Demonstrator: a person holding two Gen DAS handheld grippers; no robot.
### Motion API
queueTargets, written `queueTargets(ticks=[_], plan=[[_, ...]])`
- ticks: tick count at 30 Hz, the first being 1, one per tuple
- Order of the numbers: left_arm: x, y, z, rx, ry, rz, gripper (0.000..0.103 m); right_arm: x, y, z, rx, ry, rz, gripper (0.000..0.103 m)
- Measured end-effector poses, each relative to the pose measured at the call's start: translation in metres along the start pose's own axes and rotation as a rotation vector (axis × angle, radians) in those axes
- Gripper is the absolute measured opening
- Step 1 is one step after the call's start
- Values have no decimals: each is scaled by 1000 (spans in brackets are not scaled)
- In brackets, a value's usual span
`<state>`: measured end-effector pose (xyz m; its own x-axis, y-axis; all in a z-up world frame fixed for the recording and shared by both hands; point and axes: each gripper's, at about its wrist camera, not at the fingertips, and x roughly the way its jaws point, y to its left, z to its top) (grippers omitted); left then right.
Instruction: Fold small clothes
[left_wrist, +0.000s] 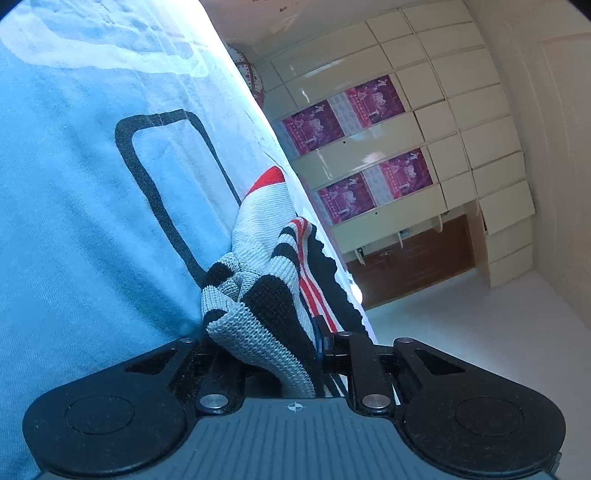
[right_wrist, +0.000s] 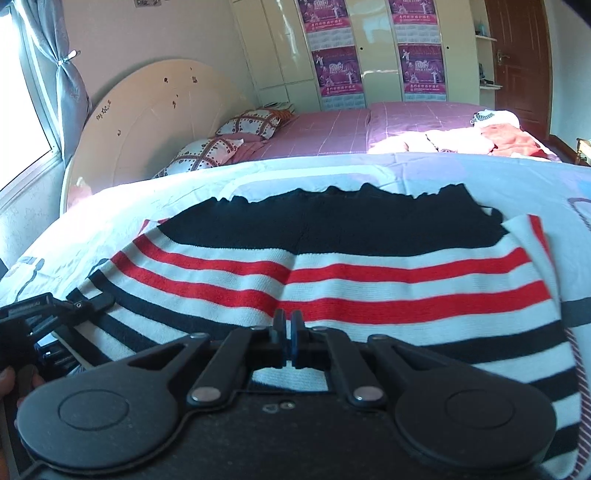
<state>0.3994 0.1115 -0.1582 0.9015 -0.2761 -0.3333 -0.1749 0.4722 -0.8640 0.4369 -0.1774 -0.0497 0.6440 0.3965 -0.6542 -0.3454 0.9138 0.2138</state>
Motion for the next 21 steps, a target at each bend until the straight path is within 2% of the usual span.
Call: queueTargets(ticks=[6,11,14,17,21], plan=[[1,3,3,-46,-16,20,19,16,0,-5,1,43,-14,0],[1,3,0,-59,-27,16,19,18,2,-12,-27,20,-29,0],[-7,1,-5,-14,-22,30,18,19,-3,-14,1,1,-13,0],[-8,-6,0,10,-18,13,16,18,-7,-18,6,-21,8,0],[-13,-39,6,141,-27,-33,15,18,-15,-23,29,-42,44,0]])
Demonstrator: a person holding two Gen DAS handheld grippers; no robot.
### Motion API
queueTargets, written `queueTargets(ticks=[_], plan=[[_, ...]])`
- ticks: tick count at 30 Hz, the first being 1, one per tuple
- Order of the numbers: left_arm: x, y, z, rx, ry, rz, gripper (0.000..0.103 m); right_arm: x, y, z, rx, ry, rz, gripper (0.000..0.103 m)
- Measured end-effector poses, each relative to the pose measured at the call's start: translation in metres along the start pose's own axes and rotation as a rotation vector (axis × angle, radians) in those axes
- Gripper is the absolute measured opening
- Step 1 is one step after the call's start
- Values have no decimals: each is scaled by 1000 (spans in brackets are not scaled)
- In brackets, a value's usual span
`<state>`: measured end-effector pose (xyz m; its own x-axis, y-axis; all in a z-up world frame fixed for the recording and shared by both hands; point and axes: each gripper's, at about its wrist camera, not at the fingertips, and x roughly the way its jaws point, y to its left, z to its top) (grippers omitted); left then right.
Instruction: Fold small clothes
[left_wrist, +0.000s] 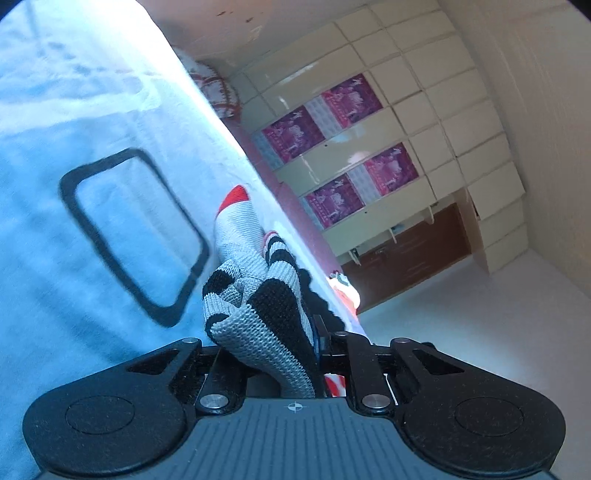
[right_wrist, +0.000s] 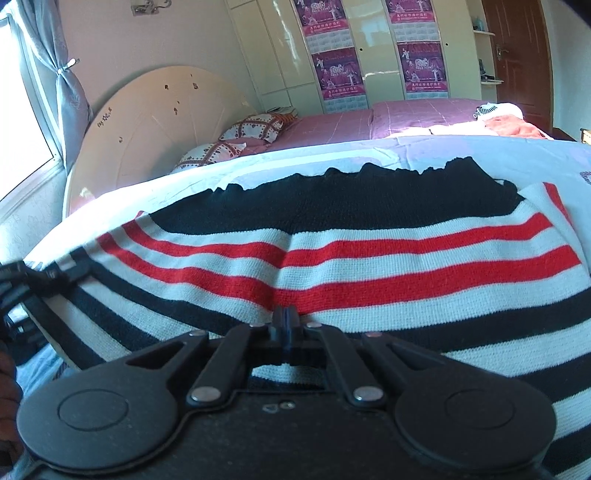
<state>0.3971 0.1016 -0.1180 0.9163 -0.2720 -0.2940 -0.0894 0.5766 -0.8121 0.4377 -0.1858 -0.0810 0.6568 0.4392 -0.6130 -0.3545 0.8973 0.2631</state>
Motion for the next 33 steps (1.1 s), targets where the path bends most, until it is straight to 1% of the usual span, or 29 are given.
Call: queueTargets(ticks=[4,7,9,11,13,14,15,16,17,18,19,20,21,22,23,24,26,27,29,31,32,33], plan=[[2,-62,13,230,29,-31,15,1,-6,-3,15,-19,36,0],[14,-114,11,387,67,-66,15,1,-13,-3,49,-19,68,0],[24,-143,6,444,96,-96,15,1,-20,-2,83,-13,97,0],[38,-170,-2,492,147,-124,15,3,-28,0,121,2,134,0],[52,-192,-16,539,215,-139,16,-1,-44,8,199,46,193,0],[64,-201,-27,557,276,-142,16,-11,-58,9,261,31,210,0],[76,-208,-40,580,325,-139,16,-27,-77,7,320,-13,200,15],[87,-212,-54,602,373,-131,16,-42,-97,2,384,-38,168,17],[100,-215,-69,624,436,-114,19,-57,-121,-4,458,-42,178,17],[113,-217,-89,655,510,-87,23,-71,-146,-12,538,-37,214,23],[121,-218,-107,695,548,-67,31,-89,-166,-20,592,-49,212,26],[121,-221,-124,744,549,-60,46,-106,-180,-26,616,-76,193,36],[118,-224,-134,774,536,-83,59,-124,-193,-32,635,-104,188,54],[112,-231,-140,774,537,-128,86,-140,-203,-37,659,-123,188,66],[106,-235,-141,762,542,-158,96,-152,-210,-41,675,-138,183,77],[99,-241,-141,760,538,-173,96,-163,-214,-44,686,-156,185,77],[78,-249,-131,745,502,-193,95,-175,-216,-44,697,-178,229,76],[66,-250,-123,719,481,-204,95,-179,-214,-42,702,-189,248,76],[43,-242,-96,666,417,-206,95,-180,-206,-38,702,-204,284,76],[32,-226,-70,610,351,-169,95,-173,-199,-29,696,-197,331,76],[24,-216,-56,594,313,-135,95,-167,-196,-24,694,-181,349,76],[26,-202,-43,584,276,-66,95,-157,-191,-20,693,-153,362,76]])
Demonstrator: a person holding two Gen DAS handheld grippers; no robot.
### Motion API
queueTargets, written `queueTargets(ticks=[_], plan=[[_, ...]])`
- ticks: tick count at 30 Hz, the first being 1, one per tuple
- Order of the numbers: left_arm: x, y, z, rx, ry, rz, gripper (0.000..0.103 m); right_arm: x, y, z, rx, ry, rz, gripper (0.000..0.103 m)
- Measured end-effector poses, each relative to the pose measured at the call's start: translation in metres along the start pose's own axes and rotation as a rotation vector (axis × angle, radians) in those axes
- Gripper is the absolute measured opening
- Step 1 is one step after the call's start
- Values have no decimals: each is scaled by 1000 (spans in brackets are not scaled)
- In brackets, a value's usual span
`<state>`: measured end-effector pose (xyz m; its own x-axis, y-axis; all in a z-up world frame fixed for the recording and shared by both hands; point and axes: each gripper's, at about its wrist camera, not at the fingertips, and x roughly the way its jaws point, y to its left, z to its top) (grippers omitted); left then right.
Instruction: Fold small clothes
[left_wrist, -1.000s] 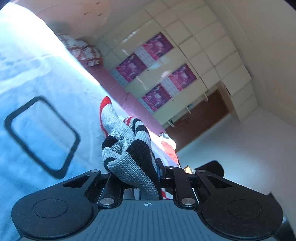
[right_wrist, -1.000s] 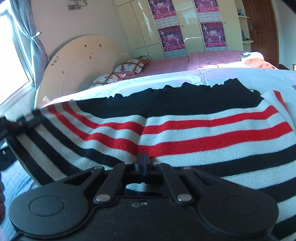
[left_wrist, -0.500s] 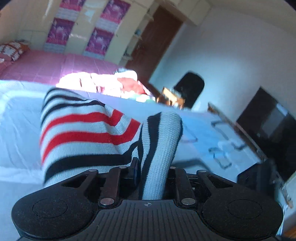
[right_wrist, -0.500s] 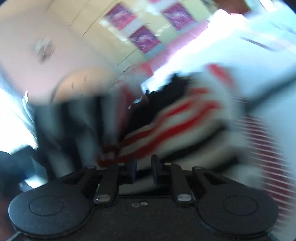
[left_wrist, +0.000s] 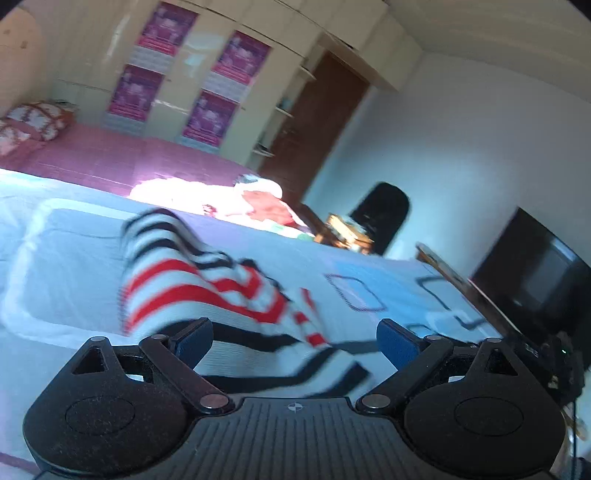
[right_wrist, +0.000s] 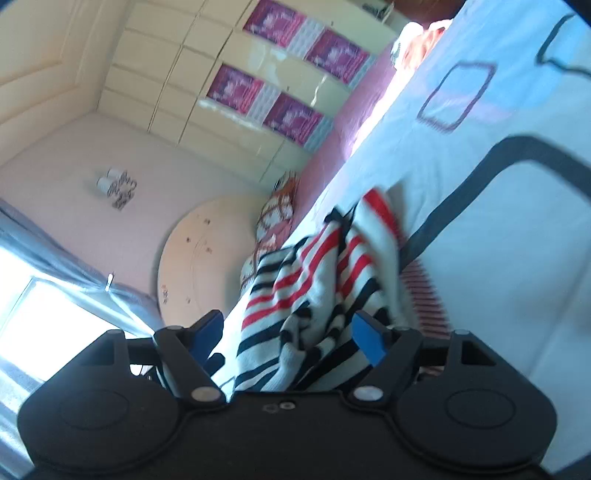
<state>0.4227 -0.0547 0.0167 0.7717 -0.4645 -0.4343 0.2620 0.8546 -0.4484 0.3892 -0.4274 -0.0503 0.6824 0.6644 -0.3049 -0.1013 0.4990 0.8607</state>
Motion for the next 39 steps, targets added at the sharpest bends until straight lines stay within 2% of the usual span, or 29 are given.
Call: queueTargets(ticks=[3,7,10,13,14,15,19,22,24,26,31,33,35,37,38,39], plan=[[-3,44,2,-61,47,143,95,37,-5,-1,45,101,-12,76],[15,80,-7,-136,141,201,95,66,-14,0,91,138,-47,76],[29,93,-11,-188,136,172,95,85,-10,8,63,148,-65,72],[39,90,-4,-203,100,182,95,99,6,11,-31,181,-150,61],[48,89,-2,-210,90,179,95,101,11,9,-59,194,-174,48],[53,90,0,-214,91,173,95,103,15,8,-86,201,-185,39],[79,98,1,-200,178,160,95,110,17,3,-92,232,-195,39],[84,103,-2,-223,177,168,95,111,45,-1,-204,228,-178,37],[84,106,-4,-249,170,155,95,123,58,-4,-292,242,-257,27],[84,101,-4,-229,160,166,95,121,65,-6,-362,206,-287,24],[87,77,0,-131,145,176,95,84,108,-6,-545,50,-225,23],[94,65,-1,-89,161,178,95,70,114,-9,-600,9,-233,23],[104,53,-4,-41,189,209,95,64,99,-10,-560,6,-272,23],[112,47,-6,-22,206,227,95,78,63,-9,-463,81,-367,23],[114,44,-7,-27,213,227,95,82,46,-9,-410,112,-386,24],[114,42,-8,-28,217,231,95,82,33,-10,-365,113,-366,24]])
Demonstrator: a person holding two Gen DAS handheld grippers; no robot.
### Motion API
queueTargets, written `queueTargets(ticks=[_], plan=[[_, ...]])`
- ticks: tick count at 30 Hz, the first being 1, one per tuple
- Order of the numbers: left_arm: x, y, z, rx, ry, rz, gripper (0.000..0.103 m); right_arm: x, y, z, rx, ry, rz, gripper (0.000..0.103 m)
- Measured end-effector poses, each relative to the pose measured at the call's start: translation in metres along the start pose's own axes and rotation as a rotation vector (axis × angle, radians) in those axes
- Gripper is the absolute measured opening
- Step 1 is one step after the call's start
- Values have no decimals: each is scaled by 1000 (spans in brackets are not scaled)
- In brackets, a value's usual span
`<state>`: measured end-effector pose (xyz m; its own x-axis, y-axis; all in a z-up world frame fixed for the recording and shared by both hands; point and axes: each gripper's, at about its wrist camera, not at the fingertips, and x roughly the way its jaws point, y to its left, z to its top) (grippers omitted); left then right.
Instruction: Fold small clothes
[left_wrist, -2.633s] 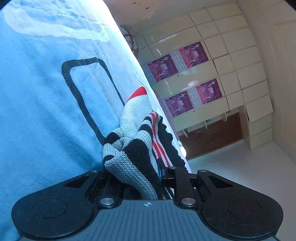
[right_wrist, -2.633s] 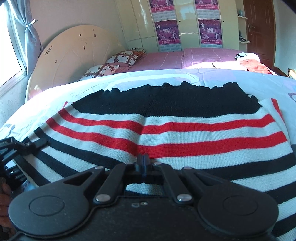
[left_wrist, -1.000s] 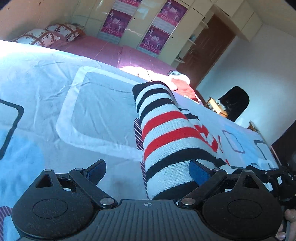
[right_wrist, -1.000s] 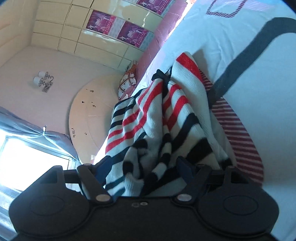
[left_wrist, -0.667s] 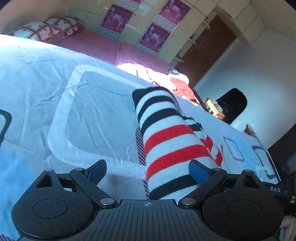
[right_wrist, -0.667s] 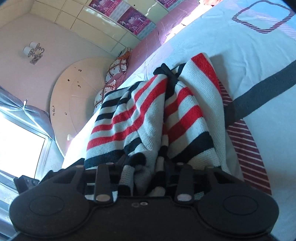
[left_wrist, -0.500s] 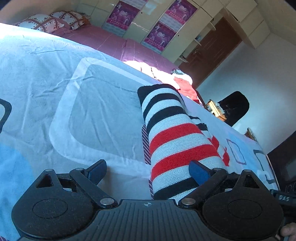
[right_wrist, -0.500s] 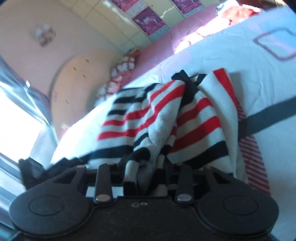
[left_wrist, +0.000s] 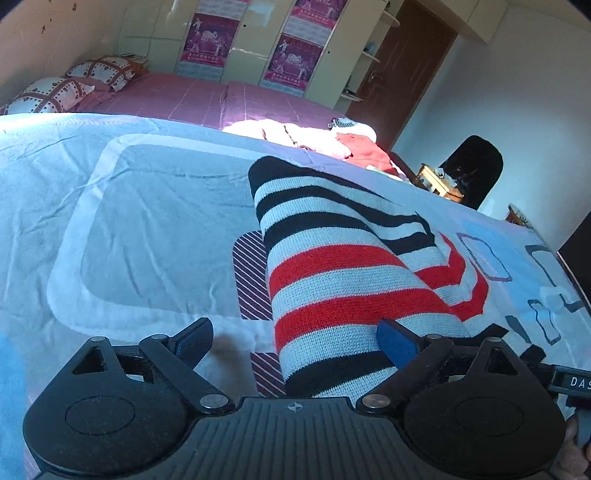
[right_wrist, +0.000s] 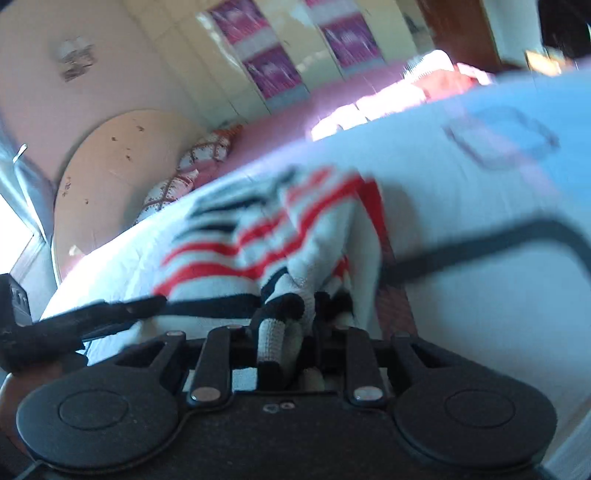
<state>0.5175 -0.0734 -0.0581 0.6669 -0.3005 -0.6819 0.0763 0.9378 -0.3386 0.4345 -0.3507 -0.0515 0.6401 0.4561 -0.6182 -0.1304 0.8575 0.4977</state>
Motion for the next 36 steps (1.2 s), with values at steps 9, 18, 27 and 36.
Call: queueTargets(ticks=[9,18,27,36], plan=[[-5,-5,-2,15,-1,-8,95,-32,15,3,-38,-127,57,23],[-2,-4,-4,-7,26,-9,95,-3,-10,-2,32,-28,42,30],[-48,5,-21,6,12,-48,95,-38,-24,-6,137,-5,89,48],[-51,4,-57,89,27,-6,95,-26,-26,-36,142,61,50,14]])
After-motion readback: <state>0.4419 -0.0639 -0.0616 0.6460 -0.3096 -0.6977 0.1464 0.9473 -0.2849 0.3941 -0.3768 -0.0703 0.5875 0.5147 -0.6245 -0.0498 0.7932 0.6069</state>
